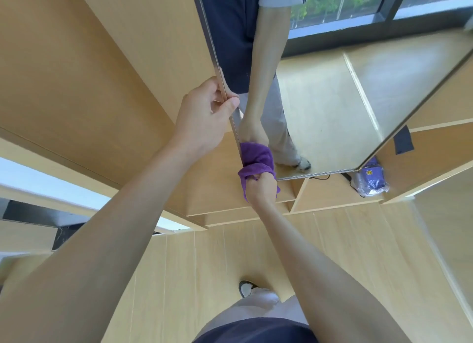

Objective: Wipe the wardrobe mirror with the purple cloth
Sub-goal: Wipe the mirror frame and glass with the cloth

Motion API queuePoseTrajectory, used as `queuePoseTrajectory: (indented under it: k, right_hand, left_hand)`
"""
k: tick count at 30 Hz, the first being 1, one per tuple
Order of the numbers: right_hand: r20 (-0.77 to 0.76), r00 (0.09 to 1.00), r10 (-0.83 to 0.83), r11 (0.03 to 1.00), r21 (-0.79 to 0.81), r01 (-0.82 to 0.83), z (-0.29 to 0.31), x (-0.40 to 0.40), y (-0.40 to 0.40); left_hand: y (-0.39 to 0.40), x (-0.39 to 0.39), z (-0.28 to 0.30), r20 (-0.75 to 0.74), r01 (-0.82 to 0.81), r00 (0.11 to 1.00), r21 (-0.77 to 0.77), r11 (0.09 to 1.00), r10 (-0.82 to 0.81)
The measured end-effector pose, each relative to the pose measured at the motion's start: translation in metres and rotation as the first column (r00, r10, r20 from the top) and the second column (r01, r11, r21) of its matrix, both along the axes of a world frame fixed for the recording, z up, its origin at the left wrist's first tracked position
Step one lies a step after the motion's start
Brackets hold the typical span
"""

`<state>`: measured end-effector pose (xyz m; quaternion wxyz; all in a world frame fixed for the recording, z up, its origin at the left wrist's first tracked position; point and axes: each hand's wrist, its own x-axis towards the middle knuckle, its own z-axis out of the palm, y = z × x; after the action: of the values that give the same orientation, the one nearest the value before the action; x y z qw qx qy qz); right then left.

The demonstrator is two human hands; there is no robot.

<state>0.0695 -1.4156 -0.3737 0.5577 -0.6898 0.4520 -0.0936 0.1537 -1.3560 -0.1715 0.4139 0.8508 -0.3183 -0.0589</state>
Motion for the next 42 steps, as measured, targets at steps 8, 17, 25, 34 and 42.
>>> queuePoseTrajectory:
  k: [8,17,25,34,42]
  right_hand:
    - [0.152,0.911,-0.384,0.862,0.412,0.295,0.0,0.009,0.007]
    - [-0.034,0.956,-0.293,0.895,0.343,0.286,-0.045,0.012,-0.003]
    - [-0.12,0.979,-0.165,0.964,0.189,0.186,-0.06,-0.001,-0.044]
    - [-0.204,0.964,-0.172,0.971,0.132,0.201,-0.087,-0.063,-0.135]
    - [-0.273,0.941,-0.2,0.951,0.176,0.253,-0.066,-0.115,-0.197]
  left_hand:
    - [0.0,0.0,-0.002,0.028,0.015,0.999,-0.021,1.0,-0.014]
    - [-0.003,0.007,-0.01,0.02,0.012,1.0,-0.063,0.998,-0.011]
    - [-0.012,0.018,-0.013,-0.061,0.012,0.998,-0.088,0.996,-0.017]
    - [-0.036,0.013,-0.055,-0.218,-0.081,0.97,0.126,0.989,0.107]
    - [-0.038,-0.007,-0.058,-0.165,-0.197,0.953,0.302,0.933,0.255]
